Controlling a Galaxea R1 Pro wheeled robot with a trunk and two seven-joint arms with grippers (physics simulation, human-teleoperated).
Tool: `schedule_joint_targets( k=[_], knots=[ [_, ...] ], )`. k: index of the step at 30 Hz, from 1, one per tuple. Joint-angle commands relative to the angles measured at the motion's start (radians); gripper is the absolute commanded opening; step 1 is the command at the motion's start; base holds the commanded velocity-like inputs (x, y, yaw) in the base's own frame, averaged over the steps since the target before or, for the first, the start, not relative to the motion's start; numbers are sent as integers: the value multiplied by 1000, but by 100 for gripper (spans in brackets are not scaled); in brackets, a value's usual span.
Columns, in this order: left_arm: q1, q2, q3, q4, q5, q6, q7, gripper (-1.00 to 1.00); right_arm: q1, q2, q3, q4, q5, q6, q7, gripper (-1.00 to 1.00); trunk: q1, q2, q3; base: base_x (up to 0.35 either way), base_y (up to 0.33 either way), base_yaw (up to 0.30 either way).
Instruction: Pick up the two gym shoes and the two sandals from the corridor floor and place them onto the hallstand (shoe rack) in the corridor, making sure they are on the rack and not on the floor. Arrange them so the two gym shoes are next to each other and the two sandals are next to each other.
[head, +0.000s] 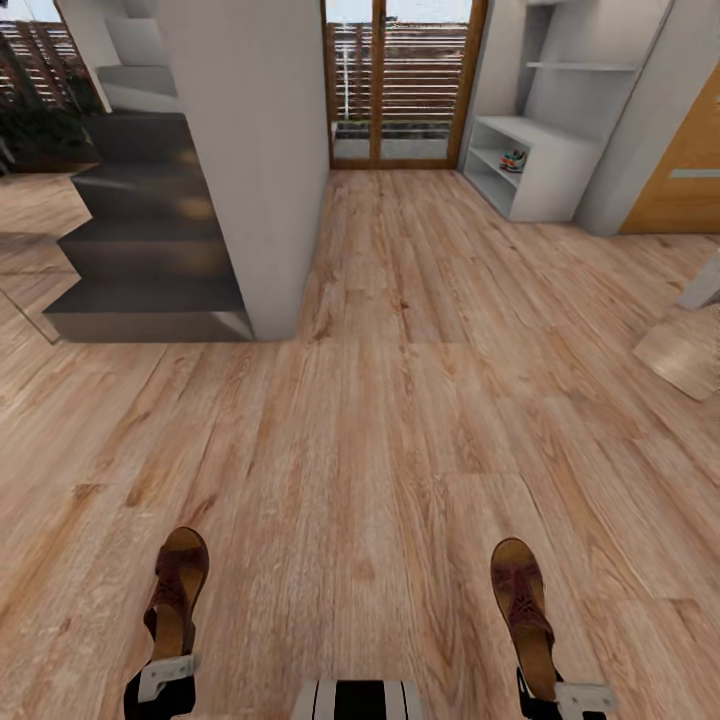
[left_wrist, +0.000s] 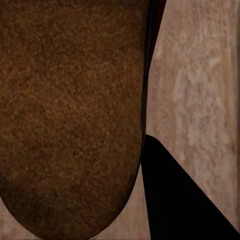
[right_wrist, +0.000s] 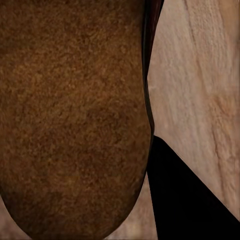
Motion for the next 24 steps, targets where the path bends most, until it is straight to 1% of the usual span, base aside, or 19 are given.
schedule_joint_targets(
  k=[1,4,9,24],
  knots=[
    [-1,-1,7,1,-2,-2,-10,-100,-1,5,7,4,-9,-5,-5,-100,-1,0,5,0,0,0],
    [-1,-1,7,1,-2,-3,-10,-100,-1,22,8,11,-6,-7,-3,-100,-2,1,21,0,0,0],
    [-1,-2,7,2,-3,-3,-10,-100,-1,43,8,35,-4,-10,-2,-100,-4,2,49,0,0,0],
    [-1,-2,7,3,-3,-3,-10,-100,-1,48,8,41,-3,-10,-2,-100,-11,5,130,0,0,0]
  ],
)
